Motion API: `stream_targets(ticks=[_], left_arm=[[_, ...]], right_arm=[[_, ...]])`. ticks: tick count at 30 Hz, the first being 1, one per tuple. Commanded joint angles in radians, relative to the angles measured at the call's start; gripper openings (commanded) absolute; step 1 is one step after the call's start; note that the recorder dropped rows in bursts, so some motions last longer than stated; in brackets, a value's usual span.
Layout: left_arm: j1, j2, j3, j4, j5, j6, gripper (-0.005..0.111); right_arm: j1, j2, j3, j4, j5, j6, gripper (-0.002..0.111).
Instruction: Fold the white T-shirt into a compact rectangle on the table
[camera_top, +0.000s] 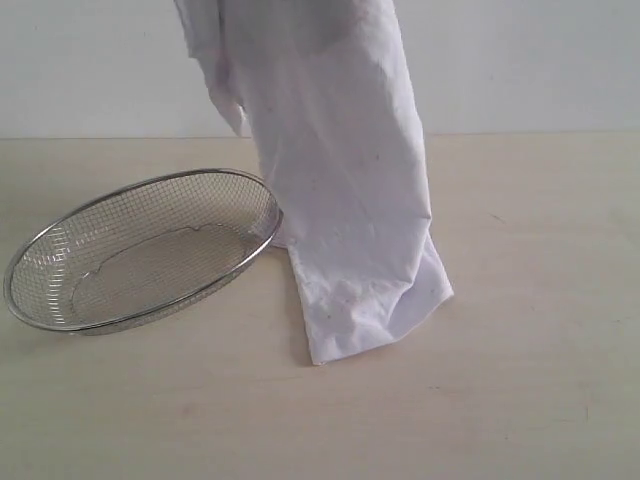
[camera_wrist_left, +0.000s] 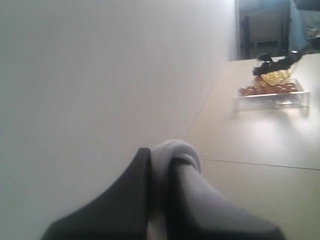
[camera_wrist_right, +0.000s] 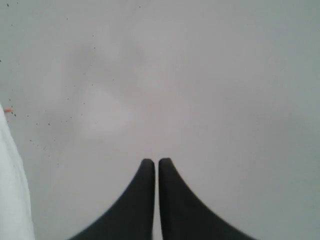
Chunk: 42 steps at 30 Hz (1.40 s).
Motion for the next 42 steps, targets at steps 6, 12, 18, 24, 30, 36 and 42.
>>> stream_targets(ticks=[6, 12, 18, 24, 30, 36, 42], left_arm=[[-0.096, 0.0, 0.004, 0.151, 0.089, -0.104, 0.004], [-0.166, 0.0, 0.071, 0.308, 0.089, -0.173, 0.004], [-0.245, -0.009, 0.096, 0.187, 0.089, -0.114, 0.004], [-0.32, -0.149, 0.087, 0.021, 0.089, -0.086, 0.004], [-0.32, -0.212, 0.041, 0.297, 0.085, -0.282, 0.004], [-0.32, -0.005, 0.12, 0.423, 0.023, -0.297, 0.004], [-0.32, 0.164, 0.157, 0.6, -0.118, -0.332, 0.004]], right_arm=[[-0.006, -0.002, -0.002, 0.014, 0.012, -0.013, 0.0], [-0.006, -0.002, -0.002, 0.014, 0.016, -0.014, 0.0], [-0.006, -0.002, -0.002, 0.01, 0.039, -0.034, 0.0], [-0.006, -0.002, -0.002, -0.001, 0.046, -0.034, 0.0], [-0.006, -0.002, -0.002, 0.003, 0.028, -0.026, 0.0], [-0.006, -0.002, -0.002, 0.006, 0.037, -0.016, 0.0], [-0.006, -0.002, -0.002, 0.006, 0.066, -0.034, 0.0]])
